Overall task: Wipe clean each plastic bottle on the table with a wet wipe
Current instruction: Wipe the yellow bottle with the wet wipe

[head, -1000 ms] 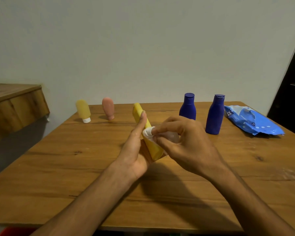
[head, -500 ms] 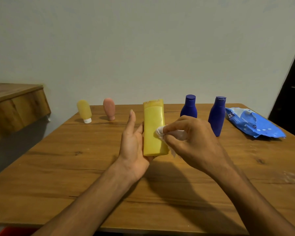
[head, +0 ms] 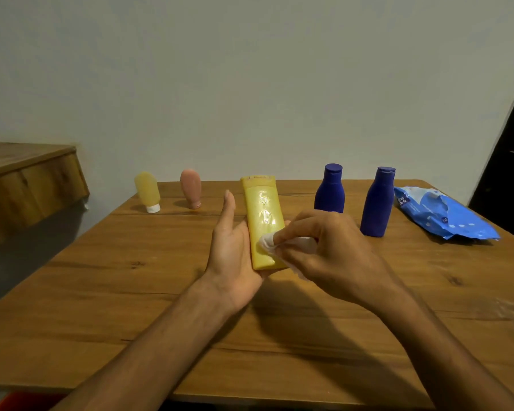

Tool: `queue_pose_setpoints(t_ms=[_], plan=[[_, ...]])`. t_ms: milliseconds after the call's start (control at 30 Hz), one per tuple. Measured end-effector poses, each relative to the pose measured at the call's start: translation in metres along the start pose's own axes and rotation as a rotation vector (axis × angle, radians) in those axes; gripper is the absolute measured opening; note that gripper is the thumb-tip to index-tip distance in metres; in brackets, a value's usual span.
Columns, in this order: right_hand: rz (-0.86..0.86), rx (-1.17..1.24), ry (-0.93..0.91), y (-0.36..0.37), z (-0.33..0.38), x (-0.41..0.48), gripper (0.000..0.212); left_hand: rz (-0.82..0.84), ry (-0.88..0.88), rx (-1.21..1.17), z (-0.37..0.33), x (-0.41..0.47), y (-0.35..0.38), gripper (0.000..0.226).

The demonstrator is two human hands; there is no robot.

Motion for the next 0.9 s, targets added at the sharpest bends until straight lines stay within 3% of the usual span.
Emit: queue_pose_setpoints(t_ms=[200, 333, 500, 633, 800, 900], plan=[[0.162, -0.044, -0.101, 0.005, 0.005, 0.000, 0.019, -0.069, -0.017, 0.014, 0.003, 0.001, -0.002, 0.096], [0.046, -0.138, -0.064, 0.004, 0.000, 0.000, 0.025, -0.099, -0.005, -0.004, 0.008, 0.002, -0.004, 0.094], [0.220, -0.141, -0.193, 0.015, 0.008, 0.000, 0.024, -0.178, 0.027, 0.040, 0.009, 0.001, -0.005, 0.093], [-0.074, -0.244, -0.102, 0.015, 0.003, 0.002, 0.021, -0.156, 0.062, 0.087, 0.012, -0.003, -0.002, 0.087], [0.082, -0.290, -0.224, 0.033, 0.011, -0.001, 0.016, -0.172, 0.059, 0.110, 0.017, -0.007, -0.001, 0.075], [-0.179, -0.341, -0.184, 0.023, 0.009, -0.001, 0.012, -0.173, 0.118, 0.166, 0.017, -0.008, 0.002, 0.062]])
Point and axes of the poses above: each hand's wrist, its own x-axis towards the middle knuckle, its own y-axis out of the palm, z = x × y, the point moved 4 cm from there along x, towards the middle knuckle, and after that the axes turned 12 degrees about -y, right-handed, at the moved point
